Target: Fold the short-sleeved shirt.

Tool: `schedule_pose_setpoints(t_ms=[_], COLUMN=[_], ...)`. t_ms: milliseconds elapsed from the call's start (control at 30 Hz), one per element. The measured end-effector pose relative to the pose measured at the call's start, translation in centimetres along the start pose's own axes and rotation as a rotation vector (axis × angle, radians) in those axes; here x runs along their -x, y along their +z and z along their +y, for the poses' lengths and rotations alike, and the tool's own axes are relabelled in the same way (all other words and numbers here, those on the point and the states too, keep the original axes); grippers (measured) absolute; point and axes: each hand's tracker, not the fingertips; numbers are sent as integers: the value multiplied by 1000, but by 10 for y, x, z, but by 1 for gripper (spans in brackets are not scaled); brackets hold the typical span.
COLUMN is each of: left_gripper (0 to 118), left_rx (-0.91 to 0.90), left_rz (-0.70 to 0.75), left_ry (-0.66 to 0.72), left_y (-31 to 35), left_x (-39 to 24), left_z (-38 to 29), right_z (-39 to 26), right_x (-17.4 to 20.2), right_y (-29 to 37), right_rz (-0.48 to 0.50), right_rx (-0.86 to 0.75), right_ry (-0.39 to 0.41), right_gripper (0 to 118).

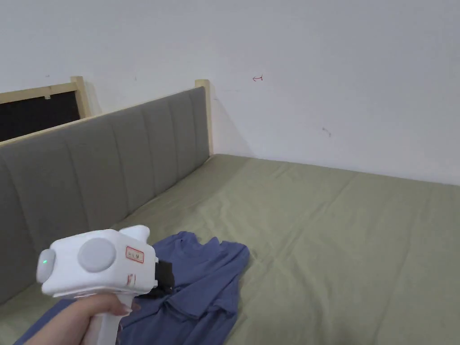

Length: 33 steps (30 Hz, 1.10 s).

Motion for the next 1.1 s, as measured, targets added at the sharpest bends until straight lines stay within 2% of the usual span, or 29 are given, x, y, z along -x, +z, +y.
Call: schedule_pose_setpoints(t_ms=[67,100,133,233,300,400,500,633,700,733,800,833,933,1100], left_gripper=[86,112,117,116,116,116,118,117,104,75,2,2,2,2], left_rx=[54,60,67,52,143,374,249,246,187,156,96,100,111,-52], left_rz=[80,106,150,244,301,380,324,349,349,361,427,502,436,420], left_ry=[43,54,34,-27,-50,-85,-27,-53,-42,-44,-65,-95,-84,-171], left_y=[-50,-69,-89,-136,-155,-201,-188,-181,-173,-166,-147,-140,-109,-19], left_x=[16,21,21,24,21,38,38,37,32,28,20,18,8,-44], left_z=[24,33,34,48,48,49,43,39,37,36,33,33,42,70], right_z=[-8,-11,-16,-28,-36,-46,-51,-51,-46,-43,-37,-34,-23,-11], right_x=[-8,-12,-17,-28,-33,-36,-36,-32,-30,-30,-32,-32,-38,-57], right_y=[-9,-13,-18,-33,-42,-59,-73,-80,-77,-74,-66,-60,-44,-11], right_rz=[-23,-31,-45,-71,-71,-37,18,31,40,46,53,53,54,10], right_rx=[49,68,101,187,219,277,312,300,293,289,279,268,241,185], right_ry=[-8,-11,-16,-23,-20,-17,-65,-84,-88,-90,-86,-80,-69,-95], right_gripper=[0,0,0,0,0,0,0,0,0,0,0,0,0,0])
